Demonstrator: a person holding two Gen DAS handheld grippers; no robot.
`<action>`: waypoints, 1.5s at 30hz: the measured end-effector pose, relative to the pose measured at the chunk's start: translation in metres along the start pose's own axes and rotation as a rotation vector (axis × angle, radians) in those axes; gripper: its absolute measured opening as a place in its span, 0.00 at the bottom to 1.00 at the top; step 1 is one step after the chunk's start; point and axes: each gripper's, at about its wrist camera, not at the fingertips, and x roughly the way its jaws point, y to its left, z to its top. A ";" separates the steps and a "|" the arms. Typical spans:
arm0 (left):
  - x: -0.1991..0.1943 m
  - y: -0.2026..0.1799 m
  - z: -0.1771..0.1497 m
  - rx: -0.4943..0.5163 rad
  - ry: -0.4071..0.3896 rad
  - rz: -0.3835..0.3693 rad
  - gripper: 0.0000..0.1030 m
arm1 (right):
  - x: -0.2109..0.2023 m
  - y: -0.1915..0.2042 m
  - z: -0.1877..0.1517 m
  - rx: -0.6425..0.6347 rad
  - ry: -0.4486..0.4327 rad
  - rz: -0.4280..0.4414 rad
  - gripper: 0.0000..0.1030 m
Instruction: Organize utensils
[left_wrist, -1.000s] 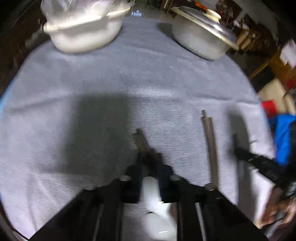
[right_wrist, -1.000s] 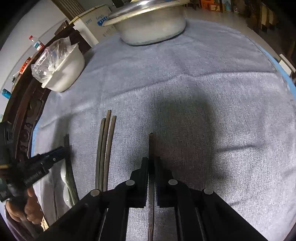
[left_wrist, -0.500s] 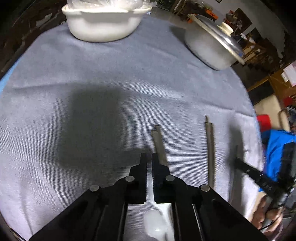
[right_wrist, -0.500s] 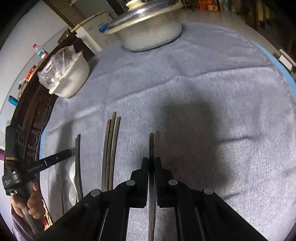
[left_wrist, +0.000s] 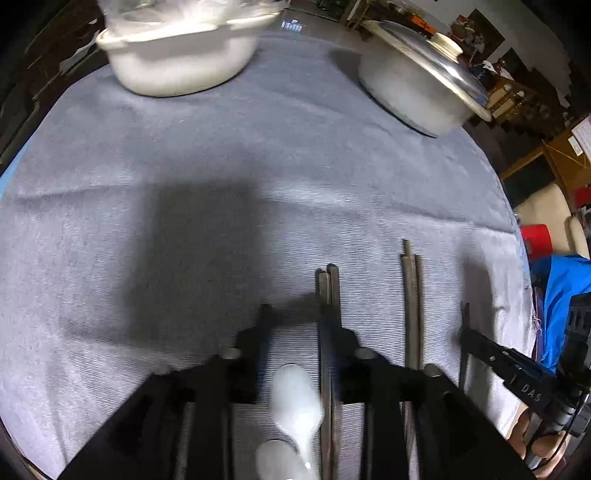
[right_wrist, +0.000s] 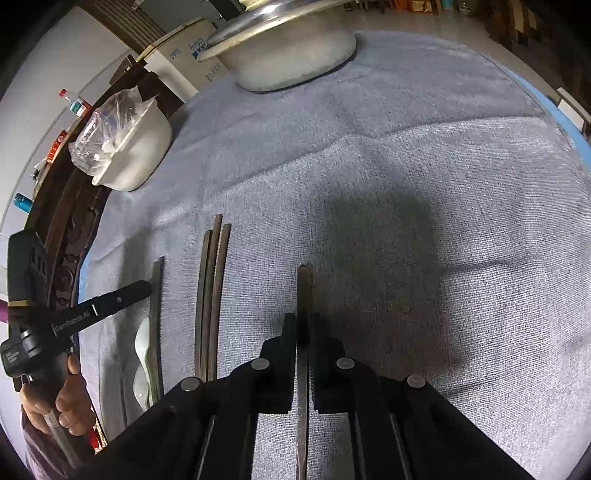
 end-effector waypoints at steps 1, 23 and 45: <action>0.002 -0.005 0.000 0.011 -0.003 0.009 0.38 | 0.000 0.000 0.000 0.000 0.000 -0.002 0.07; 0.004 -0.005 -0.008 0.059 0.012 -0.006 0.16 | 0.002 0.005 0.002 -0.022 -0.007 -0.026 0.08; 0.009 -0.012 -0.003 0.088 0.015 0.047 0.41 | 0.002 0.013 0.006 -0.068 0.047 -0.066 0.09</action>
